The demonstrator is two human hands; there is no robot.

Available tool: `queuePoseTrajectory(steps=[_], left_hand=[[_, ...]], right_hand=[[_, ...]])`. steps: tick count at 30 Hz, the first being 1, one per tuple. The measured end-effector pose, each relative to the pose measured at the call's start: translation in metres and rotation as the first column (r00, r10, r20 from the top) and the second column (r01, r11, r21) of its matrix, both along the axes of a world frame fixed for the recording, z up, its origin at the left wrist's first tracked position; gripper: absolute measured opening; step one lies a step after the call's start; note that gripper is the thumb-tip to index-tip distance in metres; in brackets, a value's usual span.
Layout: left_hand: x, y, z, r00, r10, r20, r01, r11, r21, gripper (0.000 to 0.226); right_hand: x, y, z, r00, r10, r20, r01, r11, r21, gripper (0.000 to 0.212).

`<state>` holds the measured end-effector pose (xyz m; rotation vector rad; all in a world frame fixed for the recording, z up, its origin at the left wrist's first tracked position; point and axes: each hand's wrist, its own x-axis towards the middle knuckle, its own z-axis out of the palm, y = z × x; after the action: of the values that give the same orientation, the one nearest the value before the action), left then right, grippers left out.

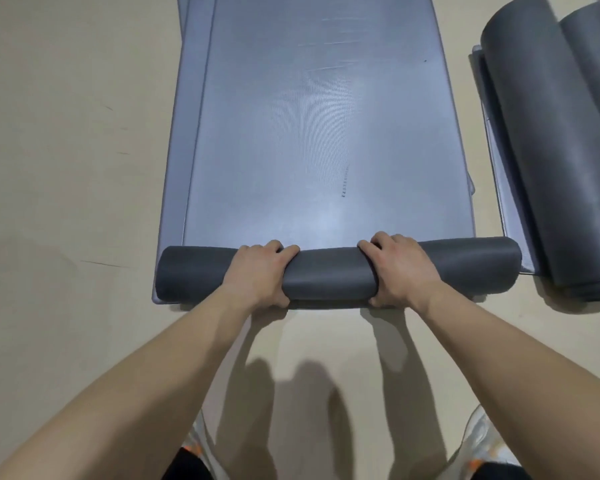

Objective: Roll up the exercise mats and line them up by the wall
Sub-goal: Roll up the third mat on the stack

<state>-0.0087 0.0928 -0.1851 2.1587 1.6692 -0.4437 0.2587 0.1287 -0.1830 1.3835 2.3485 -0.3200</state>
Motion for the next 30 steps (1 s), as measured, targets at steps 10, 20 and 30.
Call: queuePoseTrajectory(steps=[10, 20, 30], left_hand=[[0.000, -0.007, 0.026, 0.990, 0.120, 0.078, -0.089, 0.945, -0.316, 0.110], [-0.011, -0.013, -0.001, 0.994, 0.098, 0.049, -0.102, 0.990, 0.095, 0.118], [-0.005, -0.004, -0.021, 0.994, 0.092, -0.057, -0.065, 0.929, 0.364, 0.120]], right_hand=[[0.015, -0.067, -0.001, 0.994, -0.094, -0.047, 0.098, 0.992, 0.082, 0.128], [0.010, -0.047, -0.006, 0.993, -0.040, -0.108, 0.061, 0.977, 0.203, 0.126], [-0.009, 0.034, 0.005, 0.996, -0.084, -0.017, 0.084, 0.996, -0.008, 0.111]])
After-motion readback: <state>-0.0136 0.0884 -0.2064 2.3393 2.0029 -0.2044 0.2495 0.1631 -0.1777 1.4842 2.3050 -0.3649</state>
